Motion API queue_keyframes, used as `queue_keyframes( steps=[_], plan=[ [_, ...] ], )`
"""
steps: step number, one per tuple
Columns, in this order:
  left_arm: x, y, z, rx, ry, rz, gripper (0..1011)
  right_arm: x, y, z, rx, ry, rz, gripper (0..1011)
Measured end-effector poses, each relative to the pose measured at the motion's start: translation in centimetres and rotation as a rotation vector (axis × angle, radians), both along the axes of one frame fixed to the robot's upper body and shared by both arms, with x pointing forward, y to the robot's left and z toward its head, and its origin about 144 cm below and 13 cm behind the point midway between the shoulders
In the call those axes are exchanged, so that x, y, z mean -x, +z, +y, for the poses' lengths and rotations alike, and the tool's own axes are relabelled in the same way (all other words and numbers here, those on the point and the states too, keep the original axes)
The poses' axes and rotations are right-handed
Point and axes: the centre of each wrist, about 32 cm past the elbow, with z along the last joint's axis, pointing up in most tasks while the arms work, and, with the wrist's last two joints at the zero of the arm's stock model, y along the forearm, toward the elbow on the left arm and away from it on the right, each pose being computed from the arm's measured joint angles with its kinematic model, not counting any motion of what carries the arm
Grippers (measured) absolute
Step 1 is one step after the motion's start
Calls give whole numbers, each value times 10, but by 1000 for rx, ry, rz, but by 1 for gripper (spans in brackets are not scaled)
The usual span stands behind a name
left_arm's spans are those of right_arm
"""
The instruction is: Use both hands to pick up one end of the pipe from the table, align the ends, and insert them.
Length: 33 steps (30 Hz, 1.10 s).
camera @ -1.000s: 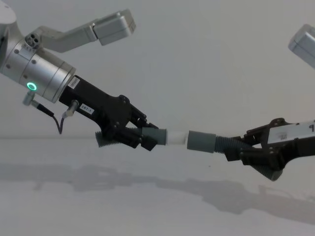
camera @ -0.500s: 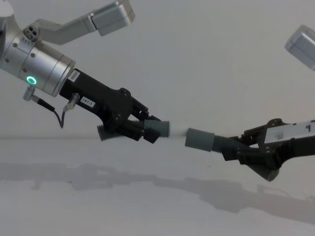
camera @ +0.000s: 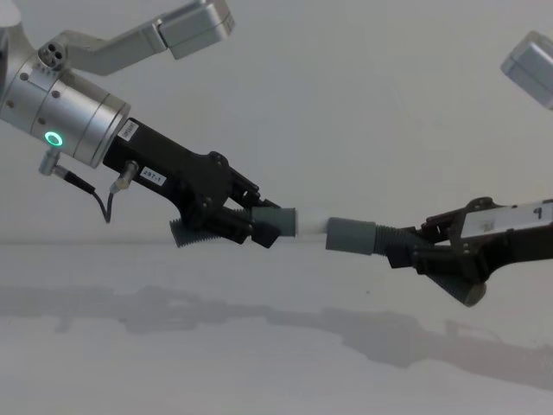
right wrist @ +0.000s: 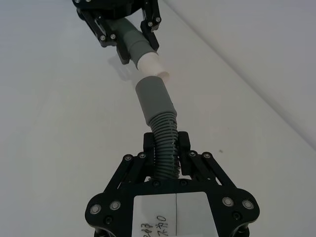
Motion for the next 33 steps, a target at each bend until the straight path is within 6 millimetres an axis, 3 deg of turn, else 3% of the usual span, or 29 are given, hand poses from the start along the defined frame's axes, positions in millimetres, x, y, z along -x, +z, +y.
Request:
queue_keyframes(
  steps=[33],
  plan=[
    [-6, 4, 5, 15, 72, -32, 365, -11, 3, 3, -12, -33, 6, 274]
  ],
)
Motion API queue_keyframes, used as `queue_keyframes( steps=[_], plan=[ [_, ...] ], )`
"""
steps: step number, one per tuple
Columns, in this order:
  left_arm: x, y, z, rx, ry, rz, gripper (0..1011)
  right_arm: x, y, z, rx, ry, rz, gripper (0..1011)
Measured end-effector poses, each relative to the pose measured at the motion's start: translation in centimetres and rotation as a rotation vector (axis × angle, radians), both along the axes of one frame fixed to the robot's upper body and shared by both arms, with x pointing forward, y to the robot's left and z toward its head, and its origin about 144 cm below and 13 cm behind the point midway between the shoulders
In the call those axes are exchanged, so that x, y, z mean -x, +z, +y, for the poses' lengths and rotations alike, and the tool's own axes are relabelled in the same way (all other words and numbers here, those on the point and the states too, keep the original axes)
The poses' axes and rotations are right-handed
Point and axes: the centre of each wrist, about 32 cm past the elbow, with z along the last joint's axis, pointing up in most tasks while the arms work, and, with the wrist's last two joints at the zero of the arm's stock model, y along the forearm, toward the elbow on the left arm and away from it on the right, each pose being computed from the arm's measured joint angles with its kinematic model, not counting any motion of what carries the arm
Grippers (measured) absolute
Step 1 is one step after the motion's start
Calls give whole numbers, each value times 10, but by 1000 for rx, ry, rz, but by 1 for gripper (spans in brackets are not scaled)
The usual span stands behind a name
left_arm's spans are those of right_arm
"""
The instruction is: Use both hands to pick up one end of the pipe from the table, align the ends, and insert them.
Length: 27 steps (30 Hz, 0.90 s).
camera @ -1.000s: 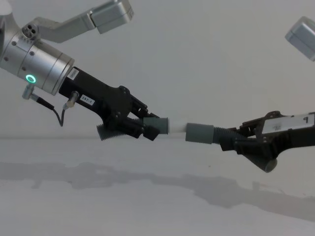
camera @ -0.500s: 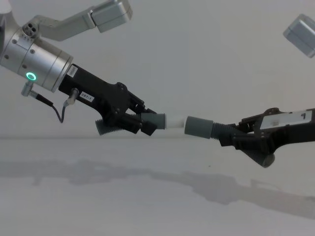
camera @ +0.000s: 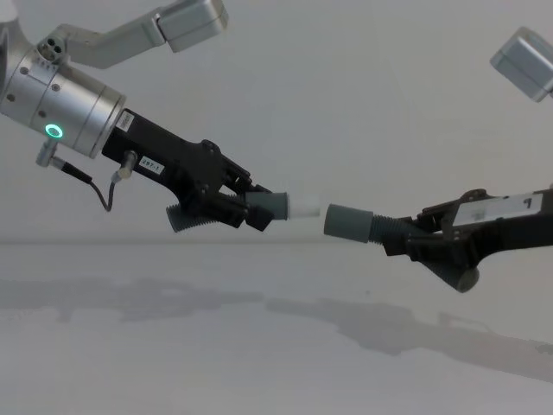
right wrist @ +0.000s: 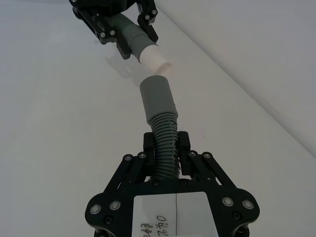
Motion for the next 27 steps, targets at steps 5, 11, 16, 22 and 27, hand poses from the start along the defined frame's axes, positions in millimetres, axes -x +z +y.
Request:
queue_keyframes(
  steps=[5, 11, 16, 22, 27],
  plan=[
    [-1, 0, 0, 2, 0, 4, 365, -1, 0, 0, 3, -3, 2, 274],
    [-2, -1, 1, 1, -2, 9, 365, -3, 0, -1, 3, -5, 5, 274],
    [-4, -2, 1, -5, -1, 13, 365, -4, 1, -1, 3, -5, 8, 274],
    [-5, -2, 0, -16, -2, 16, 365, -6, 1, -1, 3, -4, 9, 274],
    [-7, -3, -1, -23, -4, 17, 365, -7, 1, -1, 5, 1, 11, 274]
  ],
)
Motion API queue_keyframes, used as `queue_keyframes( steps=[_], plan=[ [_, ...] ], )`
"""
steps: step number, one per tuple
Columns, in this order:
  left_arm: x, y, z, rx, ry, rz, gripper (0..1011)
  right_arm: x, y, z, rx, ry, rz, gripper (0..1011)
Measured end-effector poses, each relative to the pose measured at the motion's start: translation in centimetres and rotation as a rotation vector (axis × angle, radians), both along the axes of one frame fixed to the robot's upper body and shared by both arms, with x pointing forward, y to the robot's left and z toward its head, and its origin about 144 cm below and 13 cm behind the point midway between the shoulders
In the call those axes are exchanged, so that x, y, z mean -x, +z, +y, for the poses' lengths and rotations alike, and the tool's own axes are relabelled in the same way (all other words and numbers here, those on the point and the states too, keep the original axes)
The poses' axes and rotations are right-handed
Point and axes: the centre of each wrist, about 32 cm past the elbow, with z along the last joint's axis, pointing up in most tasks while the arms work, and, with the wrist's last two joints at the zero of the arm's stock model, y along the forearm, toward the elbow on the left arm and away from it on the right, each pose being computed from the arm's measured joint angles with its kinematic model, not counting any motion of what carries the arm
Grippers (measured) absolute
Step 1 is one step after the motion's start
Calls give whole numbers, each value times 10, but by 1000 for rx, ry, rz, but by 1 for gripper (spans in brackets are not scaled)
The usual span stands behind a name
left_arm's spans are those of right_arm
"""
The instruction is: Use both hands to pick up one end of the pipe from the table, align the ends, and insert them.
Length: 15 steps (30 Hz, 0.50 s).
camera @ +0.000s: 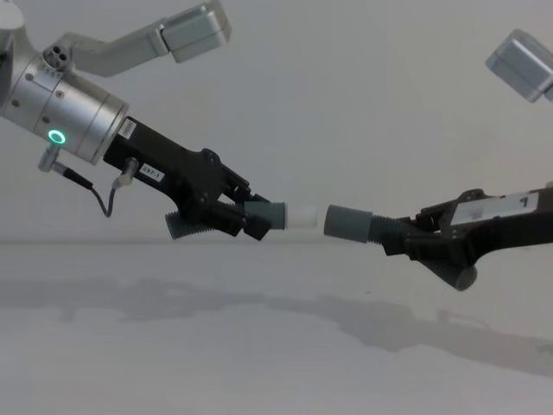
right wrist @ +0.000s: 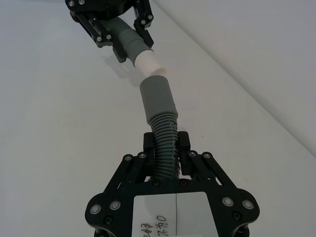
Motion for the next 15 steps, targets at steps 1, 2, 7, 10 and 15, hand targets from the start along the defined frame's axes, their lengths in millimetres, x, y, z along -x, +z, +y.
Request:
queue_keyframes(
  steps=[1, 2, 7, 10, 15],
  plan=[
    [0, 0, 0, -1, 0, 1, 365, 0, 0, 0, 0, 1, 1, 274],
    [-1, 0, -1, -2, -1, 0, 365, -1, 0, 0, 1, 1, 2, 274],
    [-3, -1, -2, -3, -5, 0, 365, -2, 0, 0, 3, 3, 4, 274],
    [-5, -1, -2, -2, -9, 0, 365, -3, 0, 0, 7, 4, 5, 274],
    [-8, -2, -3, 2, -18, 2, 365, -6, 1, 0, 11, 5, 4, 274]
  ],
)
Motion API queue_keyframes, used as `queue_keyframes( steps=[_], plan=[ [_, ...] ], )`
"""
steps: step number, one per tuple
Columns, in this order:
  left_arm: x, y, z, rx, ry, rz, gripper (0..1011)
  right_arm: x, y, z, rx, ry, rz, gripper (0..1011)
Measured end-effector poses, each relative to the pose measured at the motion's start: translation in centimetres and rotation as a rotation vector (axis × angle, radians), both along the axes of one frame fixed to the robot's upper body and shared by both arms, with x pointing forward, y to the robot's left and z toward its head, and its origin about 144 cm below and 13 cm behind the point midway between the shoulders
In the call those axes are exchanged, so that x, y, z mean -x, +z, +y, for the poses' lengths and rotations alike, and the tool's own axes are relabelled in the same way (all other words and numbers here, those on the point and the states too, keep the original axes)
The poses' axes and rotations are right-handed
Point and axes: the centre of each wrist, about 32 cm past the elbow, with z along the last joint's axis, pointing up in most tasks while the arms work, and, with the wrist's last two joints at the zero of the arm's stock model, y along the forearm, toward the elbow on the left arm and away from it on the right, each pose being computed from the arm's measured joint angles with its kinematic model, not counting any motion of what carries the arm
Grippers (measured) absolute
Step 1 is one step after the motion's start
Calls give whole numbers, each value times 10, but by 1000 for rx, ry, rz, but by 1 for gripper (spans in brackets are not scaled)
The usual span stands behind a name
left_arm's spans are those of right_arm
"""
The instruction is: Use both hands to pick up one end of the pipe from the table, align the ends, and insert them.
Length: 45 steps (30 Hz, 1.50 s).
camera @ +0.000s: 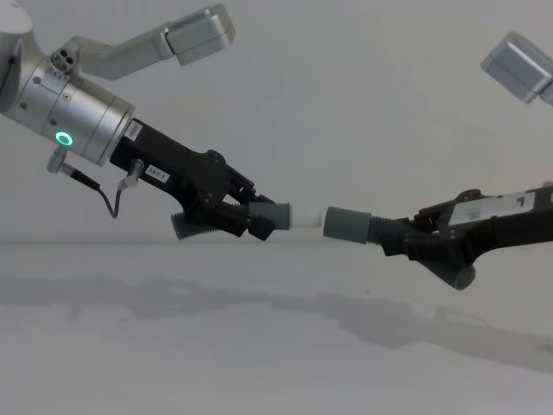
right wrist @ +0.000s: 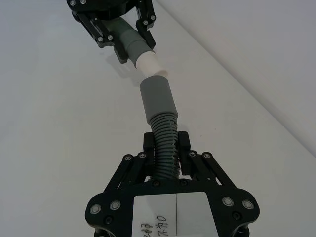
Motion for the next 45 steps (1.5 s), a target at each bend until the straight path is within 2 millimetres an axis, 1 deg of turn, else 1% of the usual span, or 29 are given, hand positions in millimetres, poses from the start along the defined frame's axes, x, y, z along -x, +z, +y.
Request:
queue_keyframes(
  steps=[16, 25, 45],
  plan=[
    [-5, -4, -6, 7, -29, 14, 365, -6, -1, 1, 7, -1, -2, 274],
    [-7, -2, -10, -2, -47, 13, 365, -9, 0, 0, 7, 6, -11, 274],
    [-7, -2, -17, -31, -52, 11, 365, -9, 1, -2, 11, 21, -20, 274]
  ],
)
